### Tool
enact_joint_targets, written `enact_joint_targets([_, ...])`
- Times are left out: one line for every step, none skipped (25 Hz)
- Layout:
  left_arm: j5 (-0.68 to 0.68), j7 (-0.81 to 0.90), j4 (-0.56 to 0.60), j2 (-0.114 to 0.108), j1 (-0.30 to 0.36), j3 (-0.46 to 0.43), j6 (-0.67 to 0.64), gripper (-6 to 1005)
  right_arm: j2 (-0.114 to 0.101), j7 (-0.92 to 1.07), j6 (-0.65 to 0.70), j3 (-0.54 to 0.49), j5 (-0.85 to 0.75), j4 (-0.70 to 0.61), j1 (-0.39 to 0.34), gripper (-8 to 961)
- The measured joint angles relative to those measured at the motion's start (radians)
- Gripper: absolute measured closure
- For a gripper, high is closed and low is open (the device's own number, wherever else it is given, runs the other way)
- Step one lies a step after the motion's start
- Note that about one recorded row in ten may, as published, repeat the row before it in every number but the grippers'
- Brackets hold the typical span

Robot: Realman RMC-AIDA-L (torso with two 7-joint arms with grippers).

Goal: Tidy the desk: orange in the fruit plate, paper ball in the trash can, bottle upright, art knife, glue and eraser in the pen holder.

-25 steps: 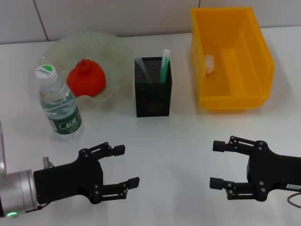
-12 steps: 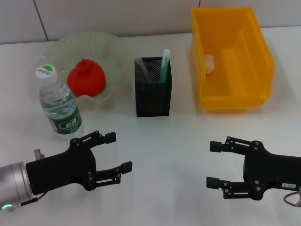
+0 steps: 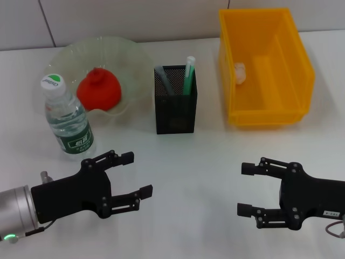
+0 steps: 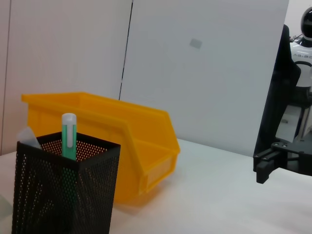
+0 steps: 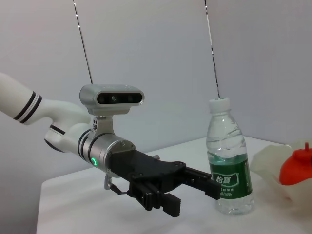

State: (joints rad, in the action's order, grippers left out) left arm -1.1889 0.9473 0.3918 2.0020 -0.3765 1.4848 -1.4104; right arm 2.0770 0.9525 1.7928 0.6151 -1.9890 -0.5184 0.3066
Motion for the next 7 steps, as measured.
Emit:
enact_joint_targets([0.0, 0.0, 0.0, 0.0, 0.001, 0.0, -0.001, 132, 0.0, 0.0, 0.0, 0.0, 0.0, 0.0, -0.001, 119])
enact_joint_targets([0.0, 0.0, 0.0, 0.0, 0.003, 0.0, -0.002, 132, 0.0, 0.0, 0.0, 0.0, 0.0, 0.0, -0.002, 119])
enact_joint_targets([0.0, 0.0, 0.0, 0.0, 0.003, 0.0, -0.003, 132, 0.0, 0.0, 0.0, 0.0, 0.0, 0.0, -0.003, 119])
enact_joint_targets([0.0, 0.0, 0.0, 0.0, 0.004, 0.0, -0.003, 132, 0.0, 0.0, 0.0, 0.0, 0.0, 0.0, -0.004, 119])
enact_joint_targets([0.0, 0.0, -0.001, 0.0, 0.004, 0.0, -0.003, 132, 0.0, 0.0, 0.0, 0.0, 0.0, 0.0, -0.004, 119])
enact_joint_targets([0.0, 0.001, -0.001, 0.0, 0.005, 0.001, -0.003, 132, 0.0, 0.0, 0.0, -0.001, 0.0, 0.0, -0.004, 119])
enact_joint_targets([0.0, 0.001, -0.001, 0.0, 0.005, 0.002, -0.004, 132, 0.0, 0.0, 0.0, -0.001, 0.0, 0.0, -0.004, 119])
